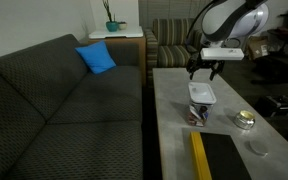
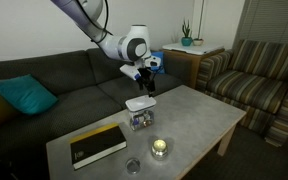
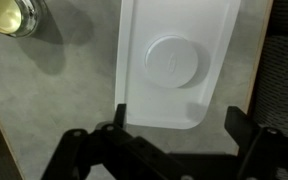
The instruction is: Place the white lid on the container and push the button
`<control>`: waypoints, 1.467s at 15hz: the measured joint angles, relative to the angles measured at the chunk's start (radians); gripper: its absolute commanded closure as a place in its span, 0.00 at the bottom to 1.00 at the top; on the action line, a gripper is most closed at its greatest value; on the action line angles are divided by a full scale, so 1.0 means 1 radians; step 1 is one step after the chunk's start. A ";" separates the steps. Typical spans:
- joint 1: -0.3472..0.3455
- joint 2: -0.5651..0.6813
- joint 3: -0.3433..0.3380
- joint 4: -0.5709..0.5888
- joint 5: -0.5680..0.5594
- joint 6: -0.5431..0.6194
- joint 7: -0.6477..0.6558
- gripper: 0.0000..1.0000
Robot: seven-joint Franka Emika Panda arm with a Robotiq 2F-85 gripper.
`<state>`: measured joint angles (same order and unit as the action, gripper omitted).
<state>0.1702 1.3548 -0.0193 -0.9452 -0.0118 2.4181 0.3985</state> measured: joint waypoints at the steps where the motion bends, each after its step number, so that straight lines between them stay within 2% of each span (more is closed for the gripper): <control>1: 0.000 -0.007 0.003 -0.006 0.000 -0.011 0.000 0.34; 10: 0.005 -0.011 0.016 -0.026 0.000 -0.043 0.001 0.98; 22: 0.008 0.030 0.010 0.007 0.003 -0.066 0.019 1.00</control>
<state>0.1779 1.3845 -0.0092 -0.9378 -0.0088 2.3524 0.4174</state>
